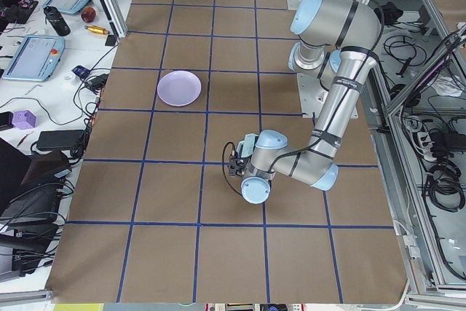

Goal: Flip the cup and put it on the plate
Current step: 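Lift the mug with the left gripper and rotate it upright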

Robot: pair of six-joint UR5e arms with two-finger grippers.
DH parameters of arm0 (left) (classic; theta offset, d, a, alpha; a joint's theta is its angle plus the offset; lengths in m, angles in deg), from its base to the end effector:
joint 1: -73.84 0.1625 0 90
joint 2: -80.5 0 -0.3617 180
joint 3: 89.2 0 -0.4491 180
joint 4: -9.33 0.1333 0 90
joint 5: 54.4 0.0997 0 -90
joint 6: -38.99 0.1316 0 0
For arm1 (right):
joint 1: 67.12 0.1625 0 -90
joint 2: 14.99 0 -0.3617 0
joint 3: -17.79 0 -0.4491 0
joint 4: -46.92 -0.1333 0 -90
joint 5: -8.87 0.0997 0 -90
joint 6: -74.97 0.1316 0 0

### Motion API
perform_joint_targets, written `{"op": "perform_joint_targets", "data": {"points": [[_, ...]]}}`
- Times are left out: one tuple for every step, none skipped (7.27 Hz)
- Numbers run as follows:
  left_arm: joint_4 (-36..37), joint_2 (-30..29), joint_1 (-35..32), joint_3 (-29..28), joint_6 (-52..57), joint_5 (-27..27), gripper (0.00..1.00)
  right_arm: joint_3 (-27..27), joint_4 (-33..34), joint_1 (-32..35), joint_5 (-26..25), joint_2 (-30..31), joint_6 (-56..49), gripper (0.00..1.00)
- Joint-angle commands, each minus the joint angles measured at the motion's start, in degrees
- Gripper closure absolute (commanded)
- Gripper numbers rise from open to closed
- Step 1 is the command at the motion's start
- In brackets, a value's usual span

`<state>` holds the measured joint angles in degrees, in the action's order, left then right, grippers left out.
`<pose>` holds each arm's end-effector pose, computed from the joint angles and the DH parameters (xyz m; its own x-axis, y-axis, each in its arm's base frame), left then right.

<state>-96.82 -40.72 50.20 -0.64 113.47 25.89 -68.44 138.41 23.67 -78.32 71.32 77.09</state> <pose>0.4446 -0.3644 0.0869 -0.6900 0.0141 0.7237 0.1034 0.9915 0.0792 0.1477 -0.5737 0.3954 -0.9985 0.0219 -0.0500 0.0232 0.9994 -0.0256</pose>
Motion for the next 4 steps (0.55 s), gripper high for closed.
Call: {"op": "perform_joint_targets", "data": {"points": [[-2.65, -2.96, 0.08, -1.62, 3.11, -1.01, 0.03, 0.0, 0.0, 0.0, 0.0, 0.0, 0.0, 0.0], [-4.83, -3.58, 0.08, -1.98, 4.08, -1.63, 0.04, 0.0, 0.0, 0.0, 0.0, 0.0, 0.0, 0.0], [-5.55, -4.2, -0.01, -3.03, 4.35, -2.33, 0.16, 0.0, 0.0, 0.0, 0.0, 0.0, 0.0, 0.0], [-6.6, -4.64, -0.01, -3.82, 5.84, -3.03, 0.41, 0.0, 0.0, 0.0, 0.0, 0.0, 0.0, 0.0]]}}
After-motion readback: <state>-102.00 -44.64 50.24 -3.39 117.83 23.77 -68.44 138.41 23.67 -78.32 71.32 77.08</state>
